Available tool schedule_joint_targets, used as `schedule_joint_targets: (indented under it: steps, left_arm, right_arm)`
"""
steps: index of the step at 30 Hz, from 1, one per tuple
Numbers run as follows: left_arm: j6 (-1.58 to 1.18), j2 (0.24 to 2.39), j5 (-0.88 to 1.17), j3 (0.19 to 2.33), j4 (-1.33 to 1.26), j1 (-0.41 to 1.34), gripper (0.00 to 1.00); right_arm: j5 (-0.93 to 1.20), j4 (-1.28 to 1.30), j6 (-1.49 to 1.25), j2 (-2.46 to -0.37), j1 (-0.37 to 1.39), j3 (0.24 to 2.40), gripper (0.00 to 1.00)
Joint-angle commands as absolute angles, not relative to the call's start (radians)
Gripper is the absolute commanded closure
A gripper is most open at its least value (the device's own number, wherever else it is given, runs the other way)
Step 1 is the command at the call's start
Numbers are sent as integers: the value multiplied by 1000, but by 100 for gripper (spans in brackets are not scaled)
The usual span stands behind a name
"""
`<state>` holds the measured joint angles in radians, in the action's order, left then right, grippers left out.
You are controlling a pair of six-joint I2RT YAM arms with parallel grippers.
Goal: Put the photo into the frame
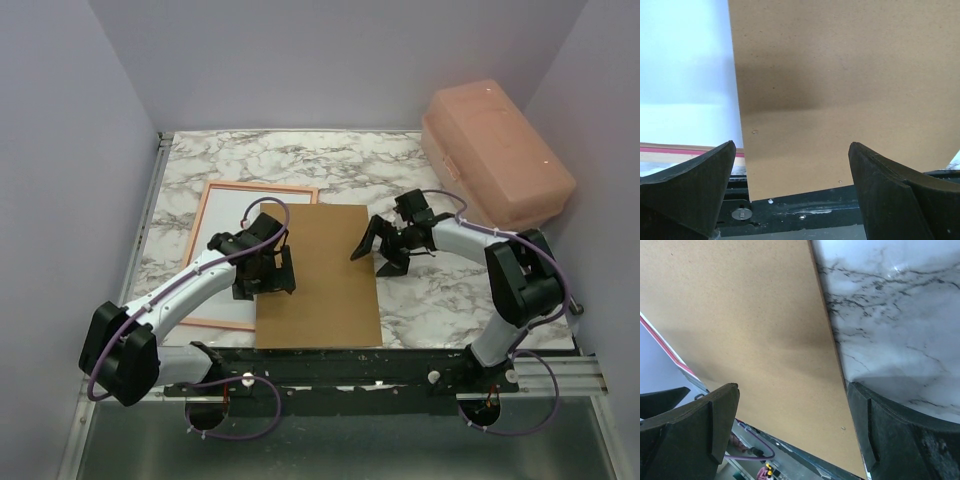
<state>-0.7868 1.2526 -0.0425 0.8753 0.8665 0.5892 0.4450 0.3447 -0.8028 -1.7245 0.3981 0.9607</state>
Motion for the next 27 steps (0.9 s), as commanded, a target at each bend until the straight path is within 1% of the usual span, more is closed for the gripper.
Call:
schedule_joint_targets:
  steps: [1,2,7,10,11,21,27]
  left_arm:
    - [-792,1245,-99,891,891,585,4]
    - [-781,1242,-79,885,873,585,5]
    - [-768,1252,25,859,782,585,20]
    - [-771,1273,38,832,746,584,29]
    - [-774,1282,36,825,739,584,31]
    - [-777,1403,8,767,712,582,31]
    - [-780,1410,11,752,700,582,31]
  right_arm:
    - [370,418,-735,-1699,362,871,0]
    - [383,409,-728,-1687,355,857,0]
    - [472,349,-699,-1682,350,813,0]
    - [501,314,-705,-1686,349,790,1]
    - [504,306,-705,-1688,350,786,1]
    - [563,238,-675,-1732,349,754,1]
    - [675,151,-700,-1714,350,723,3]
